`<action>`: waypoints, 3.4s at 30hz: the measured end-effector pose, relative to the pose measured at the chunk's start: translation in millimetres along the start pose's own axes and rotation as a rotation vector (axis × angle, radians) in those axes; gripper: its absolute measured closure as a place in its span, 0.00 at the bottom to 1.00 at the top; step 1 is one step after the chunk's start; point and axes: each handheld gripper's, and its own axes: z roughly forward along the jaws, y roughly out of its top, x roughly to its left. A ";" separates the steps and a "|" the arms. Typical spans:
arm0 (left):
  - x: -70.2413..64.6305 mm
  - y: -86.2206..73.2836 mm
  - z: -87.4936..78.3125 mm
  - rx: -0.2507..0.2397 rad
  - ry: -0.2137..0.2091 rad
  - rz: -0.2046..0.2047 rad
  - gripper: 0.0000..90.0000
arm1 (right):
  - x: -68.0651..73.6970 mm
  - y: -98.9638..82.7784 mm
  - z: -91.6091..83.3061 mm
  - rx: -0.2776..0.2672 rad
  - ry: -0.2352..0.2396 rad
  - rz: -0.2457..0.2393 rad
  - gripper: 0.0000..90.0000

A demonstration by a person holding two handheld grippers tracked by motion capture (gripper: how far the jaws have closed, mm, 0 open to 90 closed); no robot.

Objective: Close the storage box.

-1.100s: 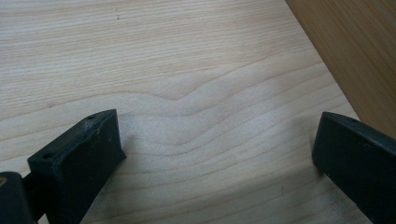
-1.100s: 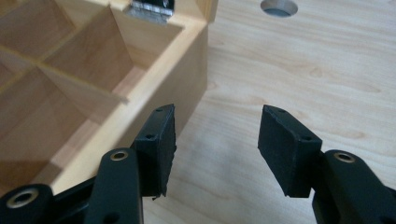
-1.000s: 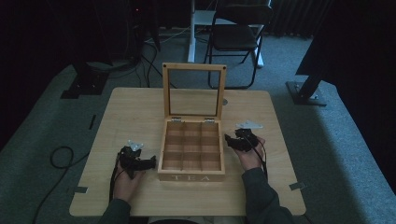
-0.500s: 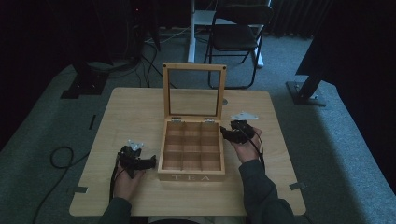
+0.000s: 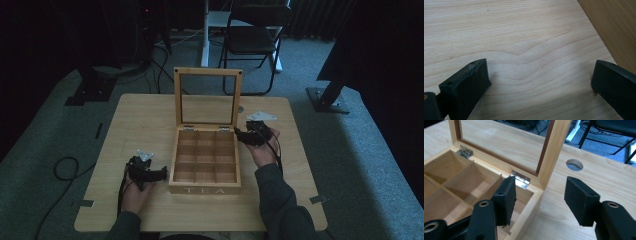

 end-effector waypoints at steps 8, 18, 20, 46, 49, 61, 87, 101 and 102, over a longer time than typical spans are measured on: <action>-0.1 0.1 0.2 -0.002 -0.001 -0.002 0.02 | -5.6 12.1 2.1 -0.031 -0.009 0.003 0.46; -0.1 0.1 0.0 0.001 0.002 0.000 0.02 | -13.5 25.9 11.0 -0.037 0.016 0.033 0.51; -0.2 0.0 0.0 0.001 0.001 -0.002 0.02 | -13.3 28.2 13.6 -0.026 0.004 0.037 0.52; -0.9 -0.9 -0.7 0.000 0.004 -0.006 0.02 | -24.2 57.9 26.1 -0.017 -0.021 -0.009 0.49; -0.9 -0.9 -0.7 0.000 0.004 -0.006 0.02 | -27.3 59.9 29.4 -0.022 -0.014 0.013 0.52; -0.9 -0.9 -0.7 0.000 0.004 -0.006 0.02 | -31.2 75.4 38.1 -0.031 -0.002 0.035 0.50; -1.0 -1.0 -0.6 -0.002 0.004 -0.008 0.02 | -32.0 101.1 50.4 -0.040 0.029 0.012 0.54; -1.0 -1.0 -0.6 -0.001 0.004 -0.008 0.02 | -29.9 91.2 30.1 -0.086 0.062 0.003 0.62; -1.0 -0.9 -0.6 -0.002 0.004 -0.008 0.02 | -29.0 90.5 28.5 -0.088 0.061 -0.001 0.62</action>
